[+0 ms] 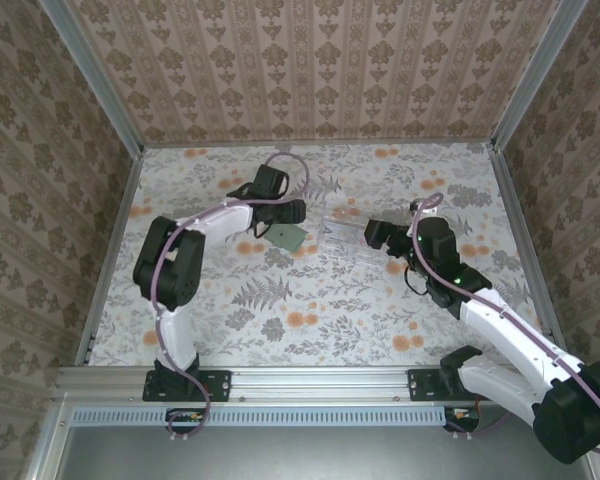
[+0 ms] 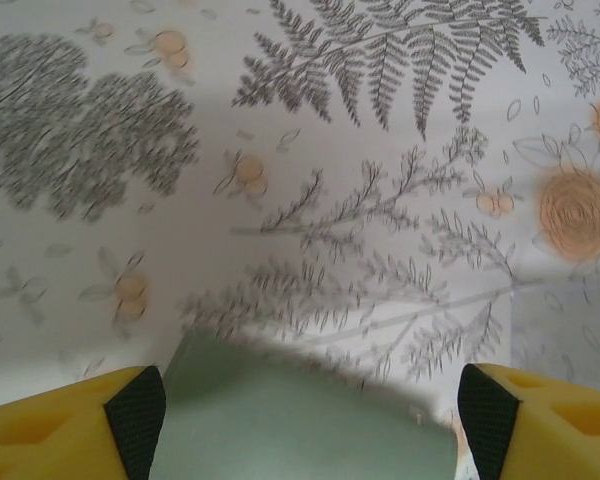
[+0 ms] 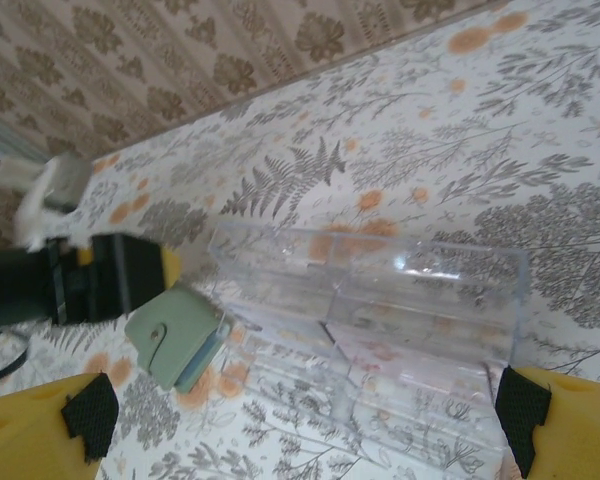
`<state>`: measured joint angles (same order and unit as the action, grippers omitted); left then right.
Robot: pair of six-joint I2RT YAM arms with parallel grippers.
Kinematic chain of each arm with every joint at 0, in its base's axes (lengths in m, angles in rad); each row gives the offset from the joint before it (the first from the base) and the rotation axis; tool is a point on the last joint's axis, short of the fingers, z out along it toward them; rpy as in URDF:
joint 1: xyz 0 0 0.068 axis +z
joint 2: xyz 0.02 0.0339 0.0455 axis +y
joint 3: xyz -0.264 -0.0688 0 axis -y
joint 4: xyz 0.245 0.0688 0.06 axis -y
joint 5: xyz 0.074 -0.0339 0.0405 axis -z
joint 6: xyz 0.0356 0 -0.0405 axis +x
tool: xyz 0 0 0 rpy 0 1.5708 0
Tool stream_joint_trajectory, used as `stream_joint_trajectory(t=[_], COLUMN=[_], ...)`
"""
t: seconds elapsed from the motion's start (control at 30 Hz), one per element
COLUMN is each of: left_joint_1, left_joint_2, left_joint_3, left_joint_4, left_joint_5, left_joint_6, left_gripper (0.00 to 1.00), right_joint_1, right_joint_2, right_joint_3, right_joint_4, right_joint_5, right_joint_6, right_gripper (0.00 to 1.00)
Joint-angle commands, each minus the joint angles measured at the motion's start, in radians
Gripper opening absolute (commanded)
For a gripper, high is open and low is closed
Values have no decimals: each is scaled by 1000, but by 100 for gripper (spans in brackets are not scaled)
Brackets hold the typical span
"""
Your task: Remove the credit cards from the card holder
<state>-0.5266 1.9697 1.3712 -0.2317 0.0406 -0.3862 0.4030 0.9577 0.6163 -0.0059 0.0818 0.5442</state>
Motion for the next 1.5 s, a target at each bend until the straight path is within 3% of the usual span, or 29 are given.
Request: stream_joint_trajectory(t=[0.0, 0.3, 0.53, 0.73, 0.93, 1.07, 1.33, 1.4, 1.47], left_joint_1=[8, 33, 29, -23, -161, -237, -246, -242, -230], left_joint_2=[85, 89, -67, -250, -421, -552, -904, -1011, -1105], left_joint_3=[99, 9, -219, -483, -686, -780, -843, -870, -885], left_joint_4=[-85, -51, -2, 99, 168, 195, -59, -112, -183], left_joint_5=[43, 116, 145, 145, 57, -14, -340, -404, -434], left_joint_6=[29, 10, -13, -116, -277, -370, -487, -516, -535], left_gripper=[76, 65, 62, 62, 63, 73, 94, 100, 100], right_joint_1=[30, 52, 114, 196, 297, 384, 491, 490, 492], right_joint_2=[7, 38, 91, 129, 202, 289, 545, 595, 658], right_joint_3=[28, 41, 72, 95, 148, 209, 390, 418, 463], right_joint_4=[-34, -31, -49, -52, -81, -125, -240, -236, -259], right_joint_5=[31, 35, 28, 70, 132, 218, 333, 302, 279], right_joint_6=[-46, -69, -98, -120, -131, -135, -130, -145, -153], right_gripper=[100, 100, 100, 100, 100, 100, 99, 91, 79])
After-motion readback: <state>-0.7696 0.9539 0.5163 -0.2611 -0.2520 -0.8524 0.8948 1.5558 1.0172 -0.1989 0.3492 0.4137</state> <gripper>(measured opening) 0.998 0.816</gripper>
